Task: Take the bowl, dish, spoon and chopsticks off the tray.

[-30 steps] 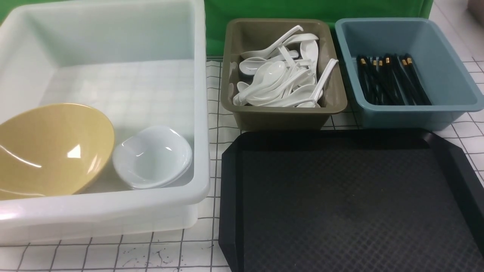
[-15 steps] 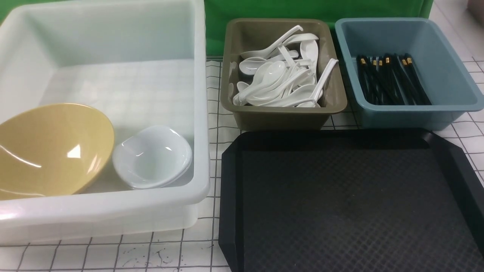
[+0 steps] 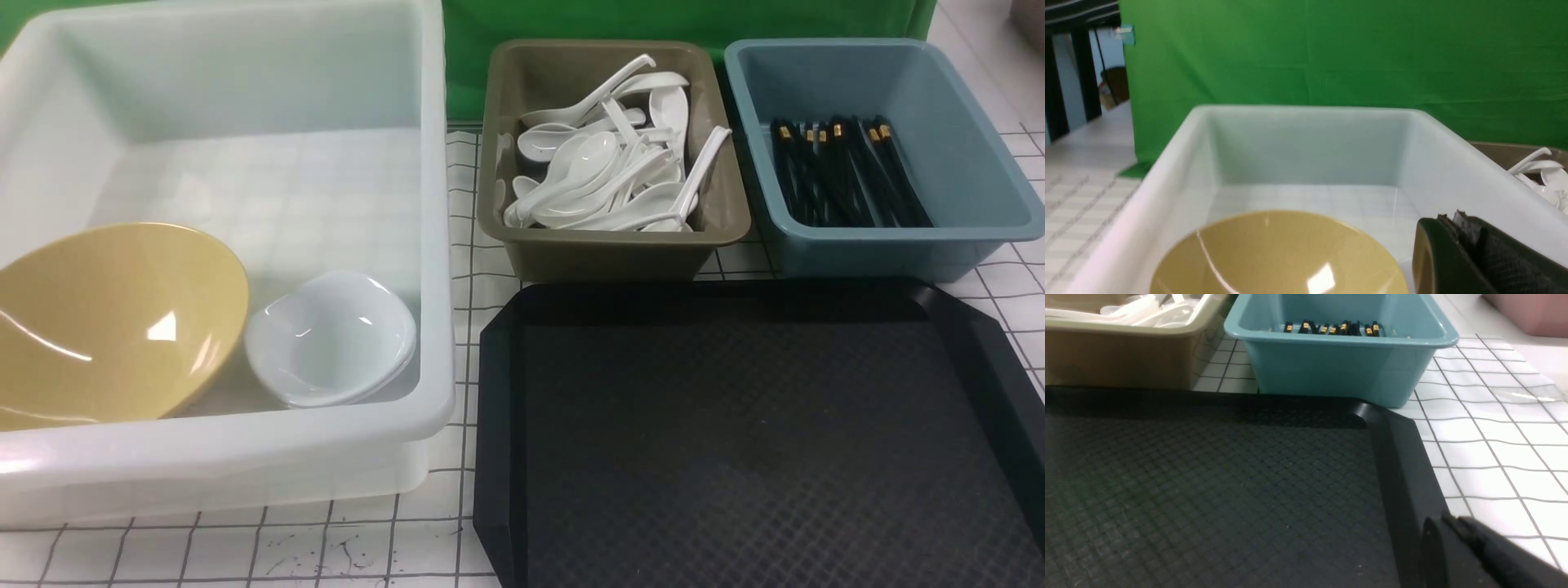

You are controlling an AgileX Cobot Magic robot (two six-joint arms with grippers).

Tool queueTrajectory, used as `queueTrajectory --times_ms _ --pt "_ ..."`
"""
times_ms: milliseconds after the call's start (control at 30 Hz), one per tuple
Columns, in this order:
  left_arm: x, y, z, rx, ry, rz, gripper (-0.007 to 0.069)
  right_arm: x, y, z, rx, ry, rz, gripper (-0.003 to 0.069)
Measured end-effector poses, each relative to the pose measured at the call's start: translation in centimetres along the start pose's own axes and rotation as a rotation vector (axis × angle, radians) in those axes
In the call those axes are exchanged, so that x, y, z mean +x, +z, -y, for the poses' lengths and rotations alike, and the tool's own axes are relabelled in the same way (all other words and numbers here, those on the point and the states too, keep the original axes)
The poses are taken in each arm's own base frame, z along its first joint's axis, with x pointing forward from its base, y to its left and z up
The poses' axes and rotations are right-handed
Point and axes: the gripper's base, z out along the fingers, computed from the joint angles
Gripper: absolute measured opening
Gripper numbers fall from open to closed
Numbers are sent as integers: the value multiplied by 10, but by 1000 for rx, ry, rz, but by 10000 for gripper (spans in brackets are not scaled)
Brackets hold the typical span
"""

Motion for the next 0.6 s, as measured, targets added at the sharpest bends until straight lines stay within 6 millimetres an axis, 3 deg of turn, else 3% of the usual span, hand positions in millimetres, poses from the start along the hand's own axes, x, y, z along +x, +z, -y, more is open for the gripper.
queueTrajectory --times_ms 133,300,500,600 --pt "14 1 3 -3 -105 14 -12 0 0 0 1 0 0 48" --pt "37 7 5 14 -75 64 -12 0 0 0 1 0 -1 48" --pt "78 6 3 -8 -96 -248 -12 0 0 0 1 -1 -2 53" --pt "81 5 3 4 -71 -292 -12 0 0 0 1 -1 -2 55"
